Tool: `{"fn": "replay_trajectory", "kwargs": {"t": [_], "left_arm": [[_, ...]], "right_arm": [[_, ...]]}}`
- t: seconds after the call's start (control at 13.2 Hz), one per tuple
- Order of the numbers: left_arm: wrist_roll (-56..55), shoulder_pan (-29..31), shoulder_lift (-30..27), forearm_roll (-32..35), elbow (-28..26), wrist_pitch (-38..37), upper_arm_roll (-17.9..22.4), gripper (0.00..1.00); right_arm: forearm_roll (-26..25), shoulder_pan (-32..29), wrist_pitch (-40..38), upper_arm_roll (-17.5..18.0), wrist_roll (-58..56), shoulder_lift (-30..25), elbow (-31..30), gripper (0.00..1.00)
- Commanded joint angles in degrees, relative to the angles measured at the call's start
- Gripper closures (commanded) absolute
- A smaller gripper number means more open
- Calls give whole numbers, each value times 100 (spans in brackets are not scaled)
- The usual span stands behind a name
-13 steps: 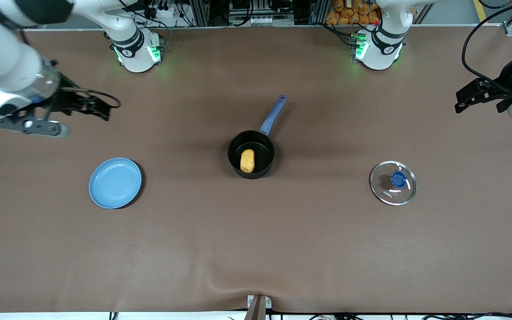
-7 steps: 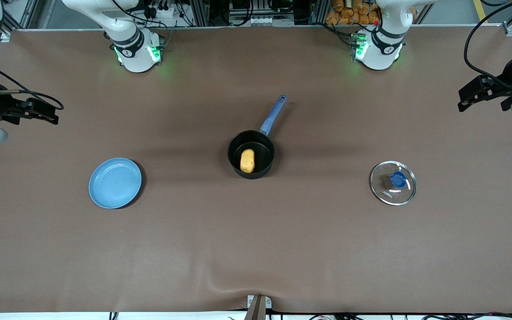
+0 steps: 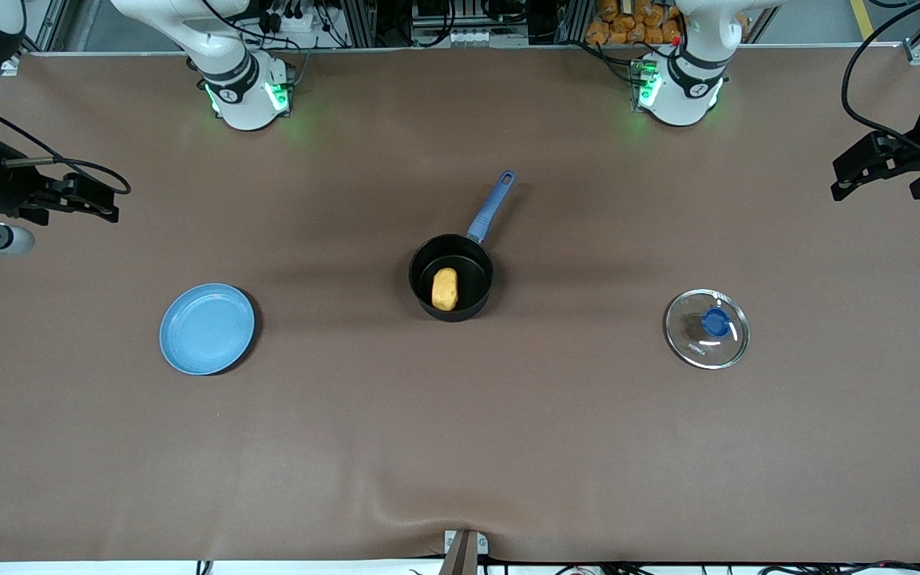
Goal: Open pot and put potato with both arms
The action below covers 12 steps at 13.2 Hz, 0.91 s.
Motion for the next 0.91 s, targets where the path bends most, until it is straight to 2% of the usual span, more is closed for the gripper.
{"fn": "replay_trajectory", "kwargs": {"t": [0.0,0.38,0.83], "left_arm": [[-34,7,96,119,180,-71,-50,0],[-42,-37,96,92,189,-71,-50,0],[-34,-2,96,66,171,-71,-50,0]], "right_arm": [[-13,-25,0,4,-36,-19,80,0],[-4,-60,474,-5,-54,-581,-718,0],[-4,-16,466,4,-19,-538,-658,0]]}}
